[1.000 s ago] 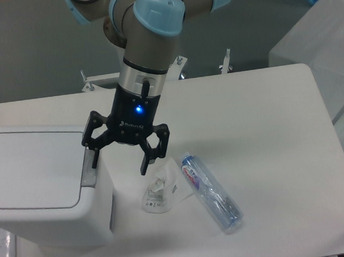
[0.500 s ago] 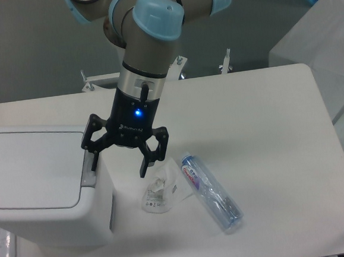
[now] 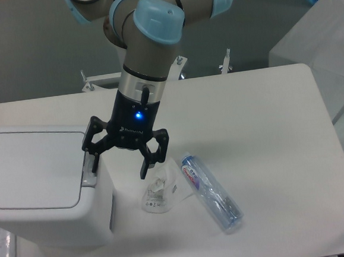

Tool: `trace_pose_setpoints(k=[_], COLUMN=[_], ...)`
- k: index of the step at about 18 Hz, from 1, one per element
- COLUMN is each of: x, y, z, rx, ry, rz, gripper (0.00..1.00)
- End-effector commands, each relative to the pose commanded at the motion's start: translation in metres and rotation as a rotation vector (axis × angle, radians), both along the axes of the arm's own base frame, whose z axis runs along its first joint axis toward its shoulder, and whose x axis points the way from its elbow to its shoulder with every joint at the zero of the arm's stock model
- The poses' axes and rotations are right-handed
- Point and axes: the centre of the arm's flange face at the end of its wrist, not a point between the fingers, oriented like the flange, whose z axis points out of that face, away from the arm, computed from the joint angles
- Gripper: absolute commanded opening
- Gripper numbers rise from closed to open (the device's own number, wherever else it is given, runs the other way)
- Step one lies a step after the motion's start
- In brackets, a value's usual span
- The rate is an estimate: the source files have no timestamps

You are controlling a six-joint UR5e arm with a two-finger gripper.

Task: Open the trash can
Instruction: 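Hold the gripper still while the trash can lid flips open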

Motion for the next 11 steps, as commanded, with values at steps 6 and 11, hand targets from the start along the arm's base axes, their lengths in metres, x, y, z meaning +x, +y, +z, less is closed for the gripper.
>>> trace_pose_setpoints(k=[6,11], x=[0.000,-0.001], y=[0.000,0.001], z=[-0.001,0.010], rx=[-0.001,0.014], ry=[0.000,0.017], rz=[-0.001,-0.003], gripper=[1.00,1.00])
